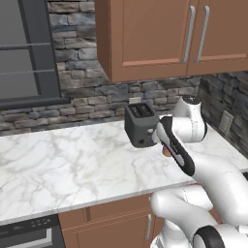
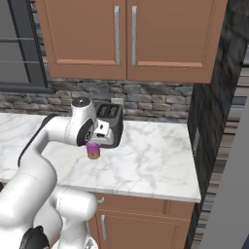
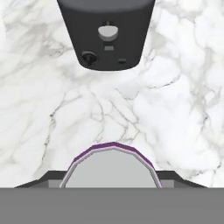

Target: Four empty soda cans are scattered around the kitchen. Gather all the cans and cluster them next to the stove for recycling.

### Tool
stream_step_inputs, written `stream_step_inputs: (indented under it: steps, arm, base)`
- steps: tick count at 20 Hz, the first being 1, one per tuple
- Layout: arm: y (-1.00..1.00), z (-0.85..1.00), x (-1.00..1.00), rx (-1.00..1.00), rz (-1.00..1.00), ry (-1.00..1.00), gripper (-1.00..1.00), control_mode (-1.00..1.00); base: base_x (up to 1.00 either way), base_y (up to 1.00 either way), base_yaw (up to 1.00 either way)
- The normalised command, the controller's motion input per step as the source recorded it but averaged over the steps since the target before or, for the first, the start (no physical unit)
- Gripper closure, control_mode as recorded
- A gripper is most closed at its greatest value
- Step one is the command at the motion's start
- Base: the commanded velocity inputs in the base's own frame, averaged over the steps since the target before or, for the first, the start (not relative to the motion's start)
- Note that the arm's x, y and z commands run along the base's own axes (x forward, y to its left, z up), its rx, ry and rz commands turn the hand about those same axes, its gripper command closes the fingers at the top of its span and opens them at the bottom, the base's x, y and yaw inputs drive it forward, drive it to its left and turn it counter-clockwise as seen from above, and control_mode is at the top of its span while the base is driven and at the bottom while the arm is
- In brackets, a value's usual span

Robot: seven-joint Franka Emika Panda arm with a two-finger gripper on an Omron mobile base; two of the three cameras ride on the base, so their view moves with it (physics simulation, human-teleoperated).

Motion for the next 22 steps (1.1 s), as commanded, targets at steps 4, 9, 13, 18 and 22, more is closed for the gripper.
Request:
stream_step_inputs:
  steps: [4, 9, 13, 18, 22]
  arm:
    - [0.07, 0.41, -0.18, 0.0, 0.0, 0.0, 1.0, -1.0]
    - [0.19, 0.5, -0.21, 0.0, 0.0, 0.0, 1.0, -1.0]
    - [0.13, 0.59, -0.07, 0.0, 0.0, 0.0, 1.0, -1.0]
    - [0.0, 0.47, -0.13, 0.01, 0.0, 0.0, 1.0, -1.0]
    - [0.0, 0.15, -0.26, 0.01, 0.0, 0.0, 1.0, -1.0]
  base:
    - [0.0, 0.0, 0.0]
    - [0.0, 0.0, 0.0]
    - [0.0, 0.0, 0.0]
    - [0.0, 0.0, 0.0]
    - [0.0, 0.0, 0.0]
